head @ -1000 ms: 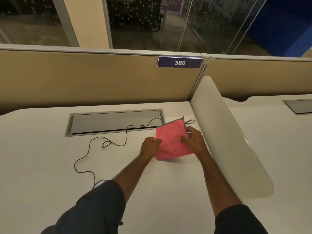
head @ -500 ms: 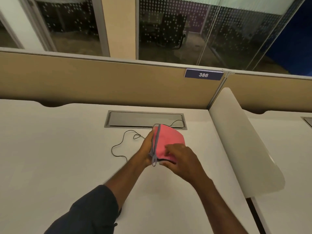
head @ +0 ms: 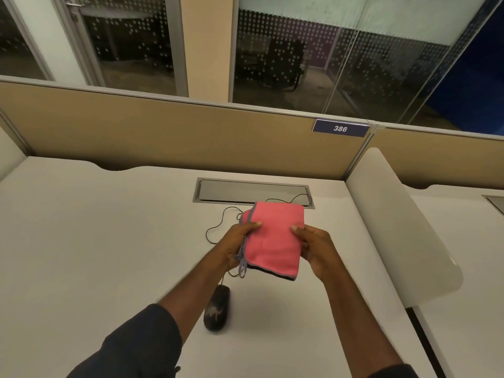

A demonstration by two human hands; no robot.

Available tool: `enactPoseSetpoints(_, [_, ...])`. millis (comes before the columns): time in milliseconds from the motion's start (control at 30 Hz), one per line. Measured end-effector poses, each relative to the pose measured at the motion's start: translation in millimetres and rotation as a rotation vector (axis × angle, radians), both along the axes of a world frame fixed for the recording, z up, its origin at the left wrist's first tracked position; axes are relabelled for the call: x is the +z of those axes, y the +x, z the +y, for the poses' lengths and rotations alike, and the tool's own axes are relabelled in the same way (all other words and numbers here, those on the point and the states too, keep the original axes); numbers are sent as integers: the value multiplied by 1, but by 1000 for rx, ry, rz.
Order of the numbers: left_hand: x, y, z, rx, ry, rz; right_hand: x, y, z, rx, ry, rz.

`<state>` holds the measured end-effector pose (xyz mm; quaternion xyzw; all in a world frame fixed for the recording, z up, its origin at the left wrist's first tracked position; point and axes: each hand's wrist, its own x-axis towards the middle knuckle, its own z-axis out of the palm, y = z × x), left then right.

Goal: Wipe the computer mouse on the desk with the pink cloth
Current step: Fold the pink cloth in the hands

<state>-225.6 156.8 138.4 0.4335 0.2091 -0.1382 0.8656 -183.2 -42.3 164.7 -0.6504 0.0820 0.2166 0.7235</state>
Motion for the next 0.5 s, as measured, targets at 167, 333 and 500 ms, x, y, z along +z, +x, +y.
enactPoseSetpoints(167, [9,-6,26,76,286,-92,16,-14,6,74,-40,-154])
enactPoseSetpoints(333, [34,-19,39,95,336,-254,45,-33,7,152,-40,-314])
enactPoseSetpoints(500, [73,-38,52,-14,266,-450,67,-50,9,144,11,-491])
